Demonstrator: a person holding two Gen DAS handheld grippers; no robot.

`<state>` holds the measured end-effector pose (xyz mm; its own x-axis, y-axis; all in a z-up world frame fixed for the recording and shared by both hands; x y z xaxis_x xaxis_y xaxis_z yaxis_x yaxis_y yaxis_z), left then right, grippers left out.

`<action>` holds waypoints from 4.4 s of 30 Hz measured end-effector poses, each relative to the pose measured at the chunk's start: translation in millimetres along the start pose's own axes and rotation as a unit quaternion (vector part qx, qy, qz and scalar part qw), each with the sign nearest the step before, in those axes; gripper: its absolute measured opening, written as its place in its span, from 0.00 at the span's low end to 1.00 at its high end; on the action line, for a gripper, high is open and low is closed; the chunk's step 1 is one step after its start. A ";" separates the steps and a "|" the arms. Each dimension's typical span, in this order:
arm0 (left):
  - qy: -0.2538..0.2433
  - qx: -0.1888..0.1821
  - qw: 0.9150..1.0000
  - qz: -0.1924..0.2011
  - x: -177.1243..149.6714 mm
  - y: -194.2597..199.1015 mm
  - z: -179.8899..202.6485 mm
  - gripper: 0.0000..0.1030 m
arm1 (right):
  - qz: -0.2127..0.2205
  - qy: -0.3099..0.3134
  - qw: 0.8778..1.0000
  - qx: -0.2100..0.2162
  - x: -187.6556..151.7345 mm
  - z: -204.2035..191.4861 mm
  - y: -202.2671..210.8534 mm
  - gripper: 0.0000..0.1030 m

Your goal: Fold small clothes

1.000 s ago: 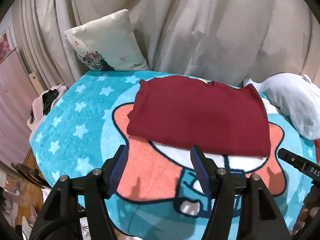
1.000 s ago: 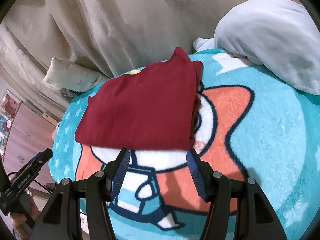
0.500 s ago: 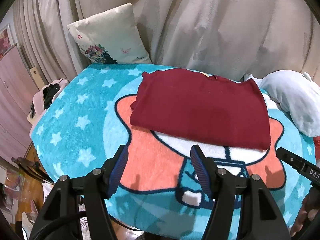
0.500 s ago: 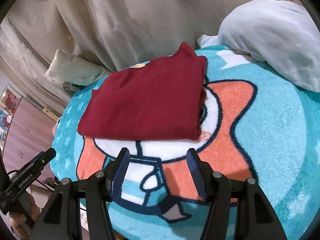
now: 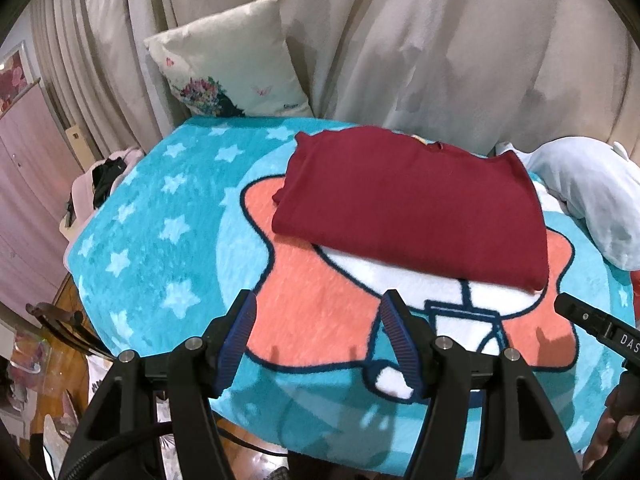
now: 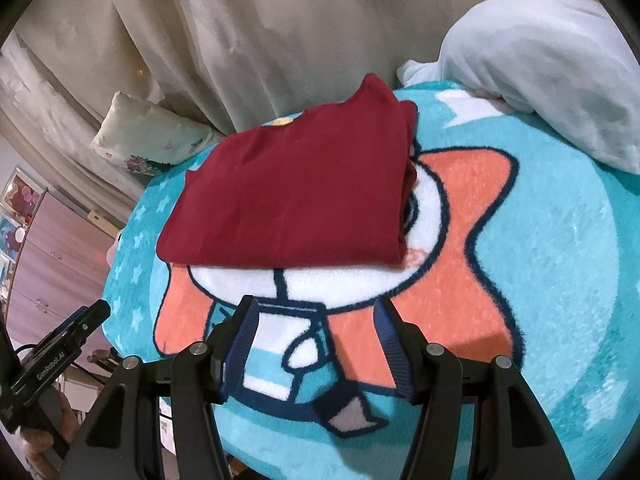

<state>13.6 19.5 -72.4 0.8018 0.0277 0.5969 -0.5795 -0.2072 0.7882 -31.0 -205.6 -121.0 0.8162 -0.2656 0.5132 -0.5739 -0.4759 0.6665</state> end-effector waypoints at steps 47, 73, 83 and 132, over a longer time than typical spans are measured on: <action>0.034 -0.031 0.995 -0.094 73.1 -159.1 -103.8 0.62 | -0.090 -0.017 0.994 -0.067 38.4 -80.2 -163.9 0.62; 0.193 0.158 0.966 0.062 19.9 2.9 -196.1 0.71 | -0.148 0.058 0.986 0.051 -0.1 -141.1 -176.7 0.63; 0.170 0.150 0.973 0.048 3.8 10.0 -167.0 0.75 | -0.123 0.053 0.991 0.031 -7.1 -114.5 -140.0 0.63; 0.102 0.037 0.994 0.013 4.3 -19.8 -62.5 0.75 | -0.071 0.047 0.995 -0.043 -14.0 -50.7 -73.0 0.65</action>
<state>19.5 84.9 -76.1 0.7367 0.2167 0.6405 -0.5813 -0.2809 0.7637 -3.9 -124.7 -149.4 0.8818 -0.1187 0.4565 -0.4602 -0.4288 0.7774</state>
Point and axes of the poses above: each gripper's, at about its wrist camera, not at the fingertips, and y roughly against the way its jaws point, z to its right, x to its top, the point moved 10 cm from there along -y, roughly the way its jaws point, and after that the axes turned 8 degrees about x, right-handed, at the moved point
